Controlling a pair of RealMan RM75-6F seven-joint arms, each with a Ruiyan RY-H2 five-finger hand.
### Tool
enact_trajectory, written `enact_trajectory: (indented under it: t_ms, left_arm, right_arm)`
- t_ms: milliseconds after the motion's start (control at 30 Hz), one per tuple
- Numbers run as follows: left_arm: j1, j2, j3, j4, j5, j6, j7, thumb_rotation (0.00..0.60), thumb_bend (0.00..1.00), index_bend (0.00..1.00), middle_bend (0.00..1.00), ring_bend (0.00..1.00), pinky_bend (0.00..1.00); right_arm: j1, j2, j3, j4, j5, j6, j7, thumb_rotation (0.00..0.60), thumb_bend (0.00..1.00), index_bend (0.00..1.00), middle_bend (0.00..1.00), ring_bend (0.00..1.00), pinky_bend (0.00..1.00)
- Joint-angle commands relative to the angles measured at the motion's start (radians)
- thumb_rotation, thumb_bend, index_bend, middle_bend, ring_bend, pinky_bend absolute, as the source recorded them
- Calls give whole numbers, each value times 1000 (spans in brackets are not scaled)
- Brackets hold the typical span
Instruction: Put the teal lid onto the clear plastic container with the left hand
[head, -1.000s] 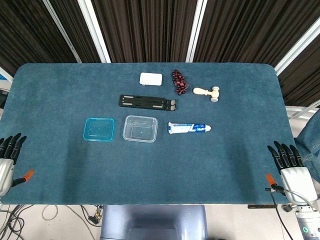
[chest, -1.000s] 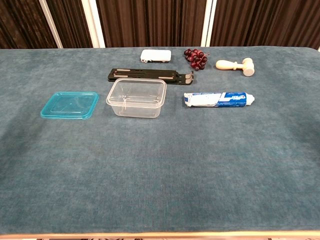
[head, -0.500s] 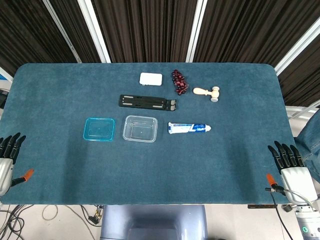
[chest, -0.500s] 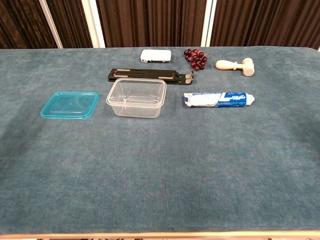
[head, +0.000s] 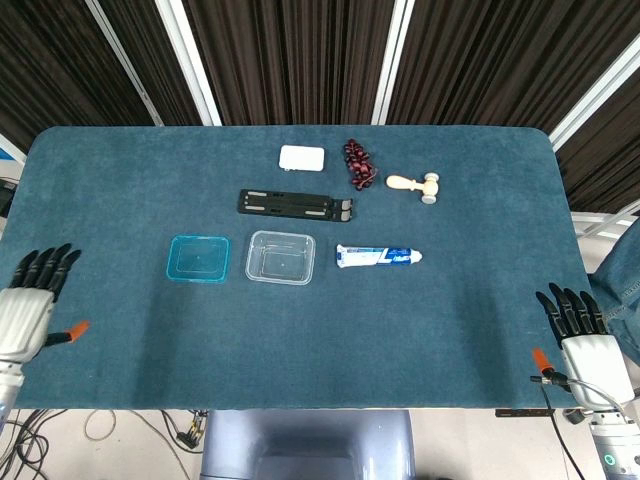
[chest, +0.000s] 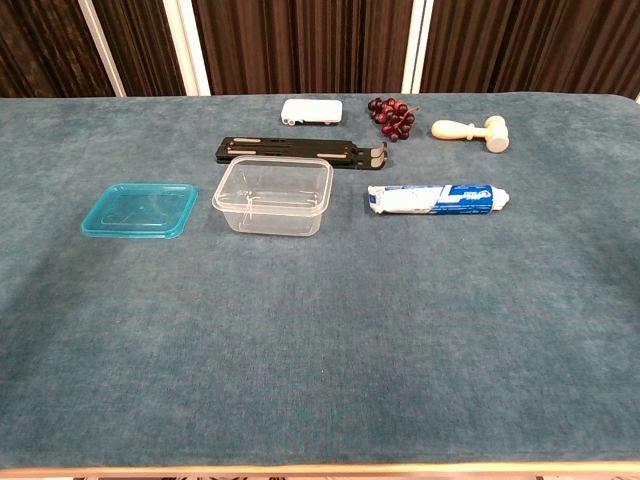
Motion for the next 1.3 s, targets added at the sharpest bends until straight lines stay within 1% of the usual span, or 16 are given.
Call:
enact_trajectory:
  t_ms: [33,100,167,333,500,600,800,933,1033,1200,1300]
  left_arm:
    - [-127,39,-55,-66,-105,-192,45,600,107,0,0,0,0]
    - [-177,43,-69,-83,-163,-273,79,600,103,0,0,0,0]
    - [-223,34,-86,-85,-226,-333,113,600,103,0,0,0,0]
    - [-325,-18,-114,-39,-378,-426,217,600,103,0,0,0,0]
    - [-406,-74,-113,27,-493,-495,286,600,103,0,0,0,0]
    - [-448,-121,-112,82,-547,-525,297,600,104,0,0,0,0]
    - [-512,-223,-89,211,-607,-565,320,600,103,0,0,0,0]
    - [-544,-276,-79,275,-624,-589,321,600,98,0,0,0,0]
    - [-561,-315,-65,322,-636,-599,324,600,78,0,0,0,0]
    - [-583,-385,-45,418,-671,-625,320,600,77,0,0,0,0]
    - [-591,-410,-38,456,-671,-638,313,600,77,0,0,0,0]
  right_arm:
    - [0,1,0,0,-1,0,0,600,362,69,0,7,0]
    - [0,1,-1,-1,-2,0,0,600,362,69,0,7,0]
    - [0,1,-2,-2,-2,-1,2,600,362,69,0,7,0]
    - [-3,3,-1,-7,9,-5,11,600,362,69,0,7,0]
    - [-8,7,4,-15,20,1,22,600,362,69,0,7,0]
    - [-10,10,5,-21,25,0,27,600,363,69,0,7,0]
    - [-8,13,1,-25,25,-11,35,600,362,69,0,7,0]
    - [-9,17,0,-30,25,-13,34,600,362,69,0,7,0]
    - [-9,17,3,-32,29,-12,34,600,361,69,0,7,0]
    - [-8,16,5,-30,32,-14,33,600,362,69,0,7,0]
    - [-9,16,6,-30,34,-15,32,600,362,69,0,7,0]
